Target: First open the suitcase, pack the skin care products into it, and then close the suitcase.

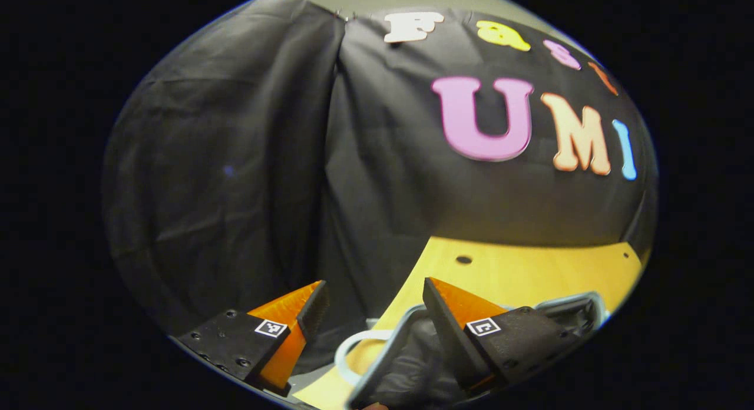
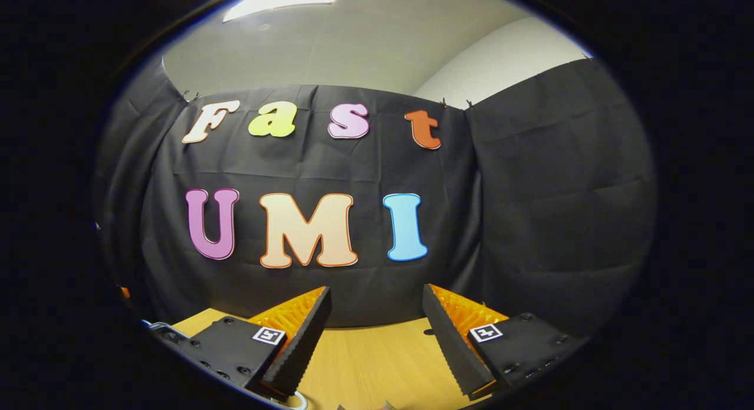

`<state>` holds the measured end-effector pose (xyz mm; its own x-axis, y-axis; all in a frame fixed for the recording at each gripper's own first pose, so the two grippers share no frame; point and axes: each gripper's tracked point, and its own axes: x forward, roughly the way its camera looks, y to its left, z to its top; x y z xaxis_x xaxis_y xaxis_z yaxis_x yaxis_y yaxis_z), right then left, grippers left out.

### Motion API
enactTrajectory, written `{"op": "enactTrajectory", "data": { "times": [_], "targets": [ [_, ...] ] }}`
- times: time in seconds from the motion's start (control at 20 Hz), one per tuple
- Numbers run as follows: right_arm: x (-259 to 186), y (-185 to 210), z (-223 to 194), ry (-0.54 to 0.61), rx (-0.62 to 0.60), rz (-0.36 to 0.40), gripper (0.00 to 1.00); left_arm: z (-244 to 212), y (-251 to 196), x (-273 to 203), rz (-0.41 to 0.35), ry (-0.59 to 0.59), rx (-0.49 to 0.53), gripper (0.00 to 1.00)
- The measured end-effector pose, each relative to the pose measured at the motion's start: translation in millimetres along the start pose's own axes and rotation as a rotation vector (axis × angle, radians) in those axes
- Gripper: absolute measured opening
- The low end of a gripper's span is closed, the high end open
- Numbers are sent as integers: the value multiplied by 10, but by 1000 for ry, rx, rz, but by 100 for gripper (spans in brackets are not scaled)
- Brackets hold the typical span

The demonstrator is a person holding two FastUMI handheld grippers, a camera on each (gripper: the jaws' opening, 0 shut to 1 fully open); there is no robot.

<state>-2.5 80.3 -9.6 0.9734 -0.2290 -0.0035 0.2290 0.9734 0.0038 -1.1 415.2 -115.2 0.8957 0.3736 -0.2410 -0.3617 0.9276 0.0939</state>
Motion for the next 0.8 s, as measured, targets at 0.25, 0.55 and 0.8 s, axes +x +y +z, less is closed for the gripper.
{"op": "enactTrajectory", "data": {
  "times": [0.25, 0.55, 0.8],
  "targets": [
    [80, -93, 15, -2, 52, 90, 95, 702, -1078, -599, -87, -149, -31, 95],
    [51, -356, -25, 0, 72, 153, 97, 1111, -2425, -1210, -277, -246, -20, 94],
    [-20, -472, -9, -24, 55, 192, 97, 925, -3229, -1502, -370, -227, -18, 94]
  ]
}}
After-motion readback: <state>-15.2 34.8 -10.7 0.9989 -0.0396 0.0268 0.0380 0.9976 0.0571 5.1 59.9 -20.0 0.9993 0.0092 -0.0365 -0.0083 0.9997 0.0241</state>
